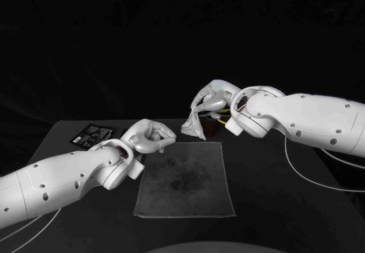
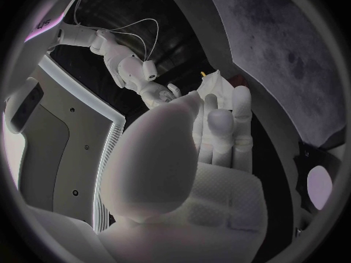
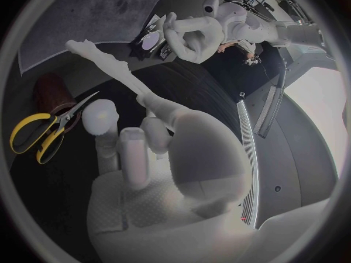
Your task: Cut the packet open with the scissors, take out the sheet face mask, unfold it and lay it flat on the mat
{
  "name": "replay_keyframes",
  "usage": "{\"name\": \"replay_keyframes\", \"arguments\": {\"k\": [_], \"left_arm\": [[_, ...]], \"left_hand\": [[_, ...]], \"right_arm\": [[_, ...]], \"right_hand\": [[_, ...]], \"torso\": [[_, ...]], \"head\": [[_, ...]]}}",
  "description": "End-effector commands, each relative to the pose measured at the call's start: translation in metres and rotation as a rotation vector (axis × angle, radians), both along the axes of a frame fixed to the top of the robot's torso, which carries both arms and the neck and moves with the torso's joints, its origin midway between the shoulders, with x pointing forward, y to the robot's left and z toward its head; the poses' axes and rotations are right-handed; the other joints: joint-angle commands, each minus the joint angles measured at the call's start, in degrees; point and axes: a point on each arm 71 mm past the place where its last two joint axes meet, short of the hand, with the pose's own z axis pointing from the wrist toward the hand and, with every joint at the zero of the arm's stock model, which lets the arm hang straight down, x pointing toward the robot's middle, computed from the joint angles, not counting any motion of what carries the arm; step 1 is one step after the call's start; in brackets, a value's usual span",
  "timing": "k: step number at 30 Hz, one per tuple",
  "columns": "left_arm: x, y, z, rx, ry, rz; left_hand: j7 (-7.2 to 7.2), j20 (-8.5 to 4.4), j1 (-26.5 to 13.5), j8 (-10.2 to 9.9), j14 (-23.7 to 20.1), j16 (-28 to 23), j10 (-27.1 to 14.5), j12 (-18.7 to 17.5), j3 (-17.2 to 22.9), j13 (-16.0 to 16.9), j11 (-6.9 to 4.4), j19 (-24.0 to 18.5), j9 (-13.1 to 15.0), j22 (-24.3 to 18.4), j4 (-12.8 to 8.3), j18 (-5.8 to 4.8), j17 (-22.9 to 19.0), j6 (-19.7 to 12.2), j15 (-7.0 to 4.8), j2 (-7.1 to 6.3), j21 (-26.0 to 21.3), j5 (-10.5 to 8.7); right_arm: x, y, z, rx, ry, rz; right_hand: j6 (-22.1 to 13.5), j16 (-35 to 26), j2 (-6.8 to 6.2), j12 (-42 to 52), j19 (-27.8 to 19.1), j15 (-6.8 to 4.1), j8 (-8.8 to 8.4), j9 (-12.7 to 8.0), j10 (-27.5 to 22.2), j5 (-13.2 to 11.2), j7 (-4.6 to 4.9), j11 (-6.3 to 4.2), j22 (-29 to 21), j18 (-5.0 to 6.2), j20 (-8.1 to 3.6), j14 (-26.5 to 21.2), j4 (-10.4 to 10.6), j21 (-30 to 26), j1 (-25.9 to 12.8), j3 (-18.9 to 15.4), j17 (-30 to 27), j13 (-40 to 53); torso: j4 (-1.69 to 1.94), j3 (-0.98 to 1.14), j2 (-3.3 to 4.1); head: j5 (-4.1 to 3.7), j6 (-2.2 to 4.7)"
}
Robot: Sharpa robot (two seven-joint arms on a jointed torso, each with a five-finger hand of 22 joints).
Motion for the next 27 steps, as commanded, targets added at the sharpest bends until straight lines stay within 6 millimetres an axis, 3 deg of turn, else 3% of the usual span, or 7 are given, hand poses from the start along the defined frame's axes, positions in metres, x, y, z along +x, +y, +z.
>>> {"name": "replay_keyframes", "arguments": {"k": [1,6,8,15,20,27], "left_arm": [[0.000,-0.009,-0.002,-0.041,0.029,0.005],[0.006,-0.016,-0.010,-0.038,0.086,0.040],[0.008,-0.019,-0.013,-0.033,0.109,0.050],[0.015,-0.034,-0.020,-0.031,0.166,0.057],[0.019,-0.041,-0.022,-0.043,0.182,0.066],[0.024,-0.045,-0.024,-0.060,0.193,0.089]], "left_hand": [[0.93,0.39,-1.9,-1.4,-0.2,-0.8,-0.5,-2.4,0.2,-0.9,0.96,-0.2,-0.4,-0.3,0.2,0.46,-1.1,-1.3,0.81,-0.78,-0.4,0.14],[2.90,1.67,-6.2,-4.5,-2.3,-2.5,-3.1,-7.0,-1.9,-2.6,2.92,-0.5,-1.4,-1.1,0.3,0.31,-5.2,-4.2,2.46,-3.03,-1.7,0.07],[3.30,2.17,-7.1,-5.3,-2.9,-2.9,-3.8,-8.2,-3.2,-2.9,3.35,-0.6,-1.6,-1.4,0.2,0.39,-6.1,-4.8,2.87,-3.19,-2.2,0.12],[3.40,2.83,-7.2,-7.0,-3.4,-3.1,-4.6,-10.4,-8.9,-2.8,3.64,-0.3,-2.1,-2.4,0.1,0.62,-6.2,-5.7,3.19,-1.84,-3.4,0.11],[3.30,2.86,-5.8,-7.9,-3.5,-3.1,-5.6,-11.5,-12.5,-2.8,3.68,0.0,-2.3,-2.8,0.1,0.62,-5.9,-6.5,3.23,-0.55,-3.8,0.12],[3.41,2.91,-4.8,-8.4,-3.7,-3.1,-6.2,-11.7,-13.9,-2.7,3.78,0.2,-2.5,-2.9,0.1,0.61,-6.0,-7.2,3.31,0.18,-4.0,0.12]], "right_arm": [[-0.003,0.002,-0.002,0.036,-0.001,-0.020],[-0.005,0.005,-0.004,0.050,0.003,-0.013],[-0.006,0.006,-0.005,0.054,0.003,-0.012],[-0.009,0.008,-0.006,0.067,0.007,-0.005],[-0.012,0.014,-0.008,0.077,0.013,0.012],[-0.014,0.016,-0.010,0.083,0.017,0.020]], "right_hand": [[0.4,0.2,0.05,0.0,0.2,-0.33,0.26,0.0,0.4,0.1,-0.15,-0.17,0.1,0.82,-0.01,3.3,0.0,0.2,-0.5,0.5,2.8,0.0],[0.4,0.1,0.03,0.1,0.2,-0.33,0.28,0.0,0.4,0.1,-0.16,-0.18,0.0,0.84,-0.02,3.3,0.0,0.1,-0.6,0.5,2.7,0.0],[0.4,0.1,0.03,0.1,0.2,-0.33,0.28,0.0,0.4,0.1,-0.16,-0.18,0.0,0.84,-0.02,3.3,0.0,0.1,-0.6,0.5,2.7,0.0],[0.4,0.1,0.03,0.1,0.2,-0.33,0.28,0.0,0.4,0.1,-0.16,-0.18,0.0,0.84,-0.02,3.3,0.0,0.1,-0.6,0.5,2.7,0.0],[0.5,0.1,0.01,0.0,0.1,-0.36,0.31,0.0,0.4,0.1,-0.19,-0.20,0.0,0.87,-0.03,3.3,0.0,0.0,-0.6,0.6,2.7,0.0],[0.5,0.1,0.01,0.0,0.1,-0.36,0.31,0.0,0.4,0.1,-0.19,-0.20,0.0,0.87,-0.03,3.3,0.0,0.0,-0.6,0.6,2.7,0.0]], "torso": [[0.07,0.09,-0.02],[-0.06,0.05,-0.07],[-0.05,0.03,-0.09],[-0.12,0.05,0.03],[0.07,0.10,-0.03],[0.05,-0.04,-0.05]], "head": [[0.33,0.04],[0.31,0.01],[0.37,0.08],[0.60,0.16],[0.63,0.13],[0.68,0.04]]}}
